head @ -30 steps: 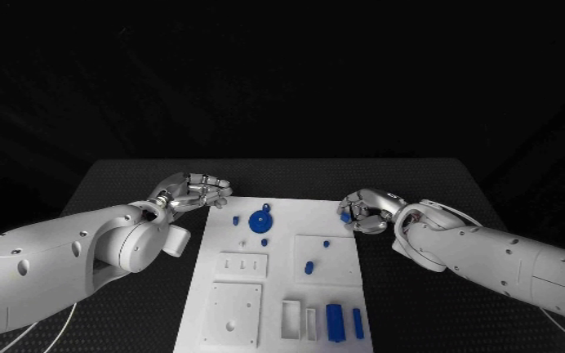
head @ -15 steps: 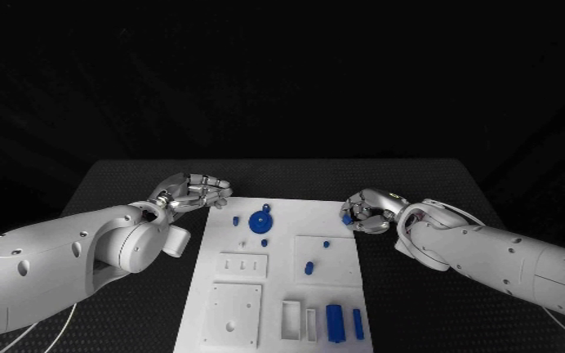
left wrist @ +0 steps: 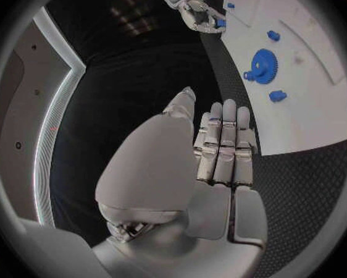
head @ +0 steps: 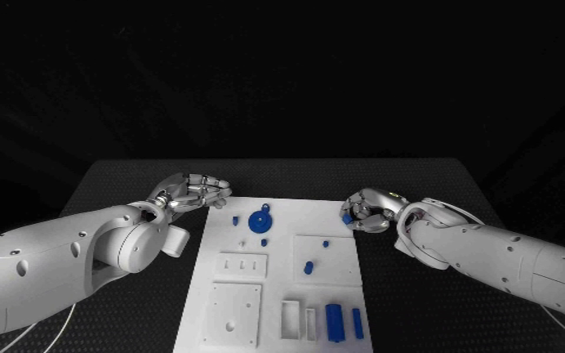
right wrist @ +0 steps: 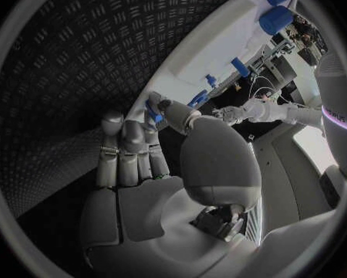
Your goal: Assemble the parts on the task board
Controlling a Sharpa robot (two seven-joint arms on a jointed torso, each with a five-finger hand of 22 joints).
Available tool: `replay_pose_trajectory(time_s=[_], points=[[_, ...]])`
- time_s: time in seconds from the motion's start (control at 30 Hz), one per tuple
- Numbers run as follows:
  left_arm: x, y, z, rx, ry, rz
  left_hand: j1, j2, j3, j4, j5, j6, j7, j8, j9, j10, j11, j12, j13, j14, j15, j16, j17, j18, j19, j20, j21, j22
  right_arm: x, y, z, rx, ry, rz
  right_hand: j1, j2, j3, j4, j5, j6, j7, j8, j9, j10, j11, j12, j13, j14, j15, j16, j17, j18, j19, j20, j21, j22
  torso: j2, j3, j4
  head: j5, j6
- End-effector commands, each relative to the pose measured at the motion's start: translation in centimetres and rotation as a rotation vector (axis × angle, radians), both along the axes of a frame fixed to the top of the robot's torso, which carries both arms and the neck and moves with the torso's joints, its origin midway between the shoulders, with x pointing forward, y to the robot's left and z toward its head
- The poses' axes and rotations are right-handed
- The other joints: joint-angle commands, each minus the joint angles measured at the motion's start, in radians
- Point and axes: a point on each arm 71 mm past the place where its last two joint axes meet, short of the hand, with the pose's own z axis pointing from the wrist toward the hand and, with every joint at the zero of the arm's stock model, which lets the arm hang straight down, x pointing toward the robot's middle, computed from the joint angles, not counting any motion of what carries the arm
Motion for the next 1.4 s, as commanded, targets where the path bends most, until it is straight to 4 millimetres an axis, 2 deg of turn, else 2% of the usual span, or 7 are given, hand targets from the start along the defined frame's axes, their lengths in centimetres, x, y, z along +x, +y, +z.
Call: replay_pose_trajectory(time_s=[0.03,0.17,0.37,1.0,1.07,1.27,1.4], points=[[0.0,-0.2,0.1,-0.004,-0.002,-0.015,-0.003,0.005,-0.005,0.001,-0.003,-0.002,0.007,-0.003,-0.001,-0.001,0.007,-0.006,-0.001,-0.003,0.005,-0.006,0.001,0.016,-0.007,0.001,0.004,0.021,-0.2,-0.1,-0.8,-0.019,0.042,0.004,-0.011,0.007,0.007,0.000,-0.002,0.024,0.010,0.013,0.003,-0.009,0.000,0.007,-0.002,-0.001,-0.003,0.007,0.002,0.013,-0.006,0.001,0.007,0.018,0.000,0.0005,-0.0001,0.000,-0.002],[-0.1,-0.2,0.1,-0.003,-0.001,-0.015,-0.003,0.005,-0.005,0.001,-0.003,-0.002,0.008,-0.003,-0.001,-0.001,0.007,-0.007,-0.001,-0.003,0.005,-0.006,0.001,0.016,-0.007,0.001,0.004,0.021,-0.2,0.0,-0.8,-0.015,0.043,0.008,-0.024,0.014,0.003,0.004,-0.001,0.045,0.012,0.025,0.009,-0.008,0.003,0.012,-0.003,0.000,-0.001,0.010,0.003,0.013,-0.004,0.000,0.011,0.018,0.000,0.0004,-0.0010,0.001,-0.001],[-0.1,-0.2,0.1,-0.001,-0.002,-0.016,-0.003,0.006,-0.005,0.000,-0.003,-0.002,0.008,-0.004,-0.001,-0.001,0.007,-0.007,-0.001,-0.003,0.005,-0.006,0.002,0.016,-0.007,0.001,0.004,0.021,-0.2,0.3,-0.8,-0.014,0.045,0.006,-0.067,0.038,-0.028,0.018,-0.002,0.088,0.002,0.050,0.022,0.001,-0.007,0.020,-0.009,0.007,-0.010,0.014,0.003,0.013,0.002,-0.005,0.020,0.016,0.000,-0.0002,-0.0002,0.001,-0.001],[-0.2,-0.2,0.1,0.004,-0.003,-0.025,-0.002,0.005,-0.004,0.000,-0.003,-0.001,0.007,-0.003,-0.001,0.000,0.006,-0.007,-0.001,-0.003,0.005,-0.007,0.002,0.016,-0.008,0.001,0.004,0.021,0.1,1.6,-0.3,-0.001,0.006,-0.042,-0.098,0.041,-0.065,0.028,-0.002,0.121,-0.015,0.071,0.041,0.046,-0.025,0.044,-0.015,0.033,-0.027,0.022,0.001,0.013,0.027,-0.023,0.032,0.010,0.000,-0.0012,0.0009,0.004,-0.002],[-0.2,-0.2,0.1,0.004,-0.002,-0.025,-0.002,0.006,-0.004,0.000,-0.003,-0.001,0.007,-0.003,0.000,0.000,0.006,-0.007,0.000,-0.003,0.005,-0.007,0.002,0.016,-0.008,0.001,0.004,0.021,0.0,1.9,-0.3,0.001,0.007,-0.040,-0.100,0.037,-0.062,0.031,-0.001,0.128,-0.018,0.075,0.045,0.085,-0.028,0.067,0.006,0.042,-0.030,0.026,0.001,0.013,0.036,-0.028,0.035,0.009,0.000,-0.0012,0.0014,0.004,-0.002],[-0.2,-0.2,0.1,0.005,-0.002,-0.025,-0.002,0.005,-0.004,0.000,-0.003,-0.001,0.007,-0.003,0.000,0.000,0.005,-0.007,0.000,-0.003,0.005,-0.007,0.002,0.016,-0.008,0.001,0.004,0.021,0.0,3.0,0.2,-0.013,-0.003,-0.024,-0.101,0.039,-0.047,0.031,-0.001,0.122,-0.017,0.069,0.050,0.305,-0.027,0.188,0.194,0.090,-0.029,0.071,0.057,0.013,0.062,-0.044,0.044,0.005,0.000,-0.0007,0.0013,0.006,-0.001],[-0.3,-0.3,0.1,0.010,0.001,-0.031,-0.002,0.005,-0.004,0.000,-0.003,0.000,0.007,-0.003,0.000,0.000,0.005,-0.007,0.000,-0.003,0.005,-0.007,0.002,0.016,-0.008,0.001,0.004,0.021,0.0,4.0,0.9,-0.031,-0.028,-0.022,-0.102,0.040,-0.045,0.030,-0.001,0.121,-0.017,0.068,0.051,0.326,-0.026,0.199,0.214,0.094,-0.028,0.077,0.064,0.013,0.066,-0.046,0.046,0.005,0.000,-0.0012,0.0014,0.006,0.000]])
